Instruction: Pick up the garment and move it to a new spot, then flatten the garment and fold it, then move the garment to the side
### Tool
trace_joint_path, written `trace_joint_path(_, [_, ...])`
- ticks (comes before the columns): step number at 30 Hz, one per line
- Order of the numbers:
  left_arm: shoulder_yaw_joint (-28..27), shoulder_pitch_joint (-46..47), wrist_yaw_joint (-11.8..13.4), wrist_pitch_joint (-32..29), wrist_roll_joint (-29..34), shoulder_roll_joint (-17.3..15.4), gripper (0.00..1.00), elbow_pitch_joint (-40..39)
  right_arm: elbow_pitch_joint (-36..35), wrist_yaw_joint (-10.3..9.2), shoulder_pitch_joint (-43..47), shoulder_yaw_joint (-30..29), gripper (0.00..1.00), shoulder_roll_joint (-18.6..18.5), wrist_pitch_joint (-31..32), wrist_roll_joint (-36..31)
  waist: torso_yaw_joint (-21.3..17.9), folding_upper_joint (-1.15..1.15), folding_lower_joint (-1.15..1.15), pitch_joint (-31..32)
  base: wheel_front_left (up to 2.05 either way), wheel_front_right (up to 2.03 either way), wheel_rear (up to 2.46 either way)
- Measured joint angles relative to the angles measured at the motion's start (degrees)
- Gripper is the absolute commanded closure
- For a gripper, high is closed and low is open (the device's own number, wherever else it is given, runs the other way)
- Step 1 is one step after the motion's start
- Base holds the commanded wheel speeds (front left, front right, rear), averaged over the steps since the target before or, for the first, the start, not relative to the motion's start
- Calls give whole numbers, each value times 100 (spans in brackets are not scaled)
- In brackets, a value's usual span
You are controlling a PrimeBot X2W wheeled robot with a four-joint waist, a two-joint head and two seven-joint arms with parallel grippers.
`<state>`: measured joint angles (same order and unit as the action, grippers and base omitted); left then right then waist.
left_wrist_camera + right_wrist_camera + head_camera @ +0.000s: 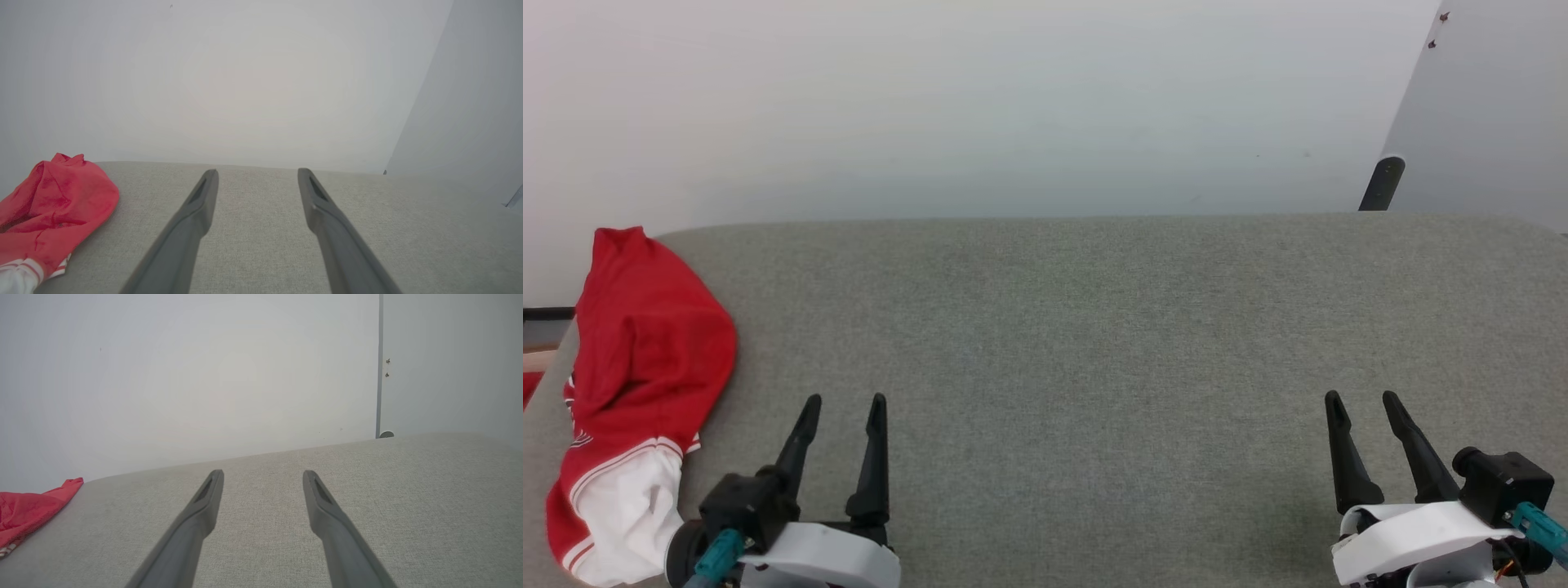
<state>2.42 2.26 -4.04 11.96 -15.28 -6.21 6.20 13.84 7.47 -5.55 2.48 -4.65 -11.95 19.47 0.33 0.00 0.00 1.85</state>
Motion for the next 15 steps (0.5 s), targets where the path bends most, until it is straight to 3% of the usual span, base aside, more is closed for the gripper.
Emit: trace_joint_path(15, [-55,-1,-58,167,683,0,0,-57,-42,0,-2,-42,0,12,-168,-742,-3,0,0,17,0,0,0])
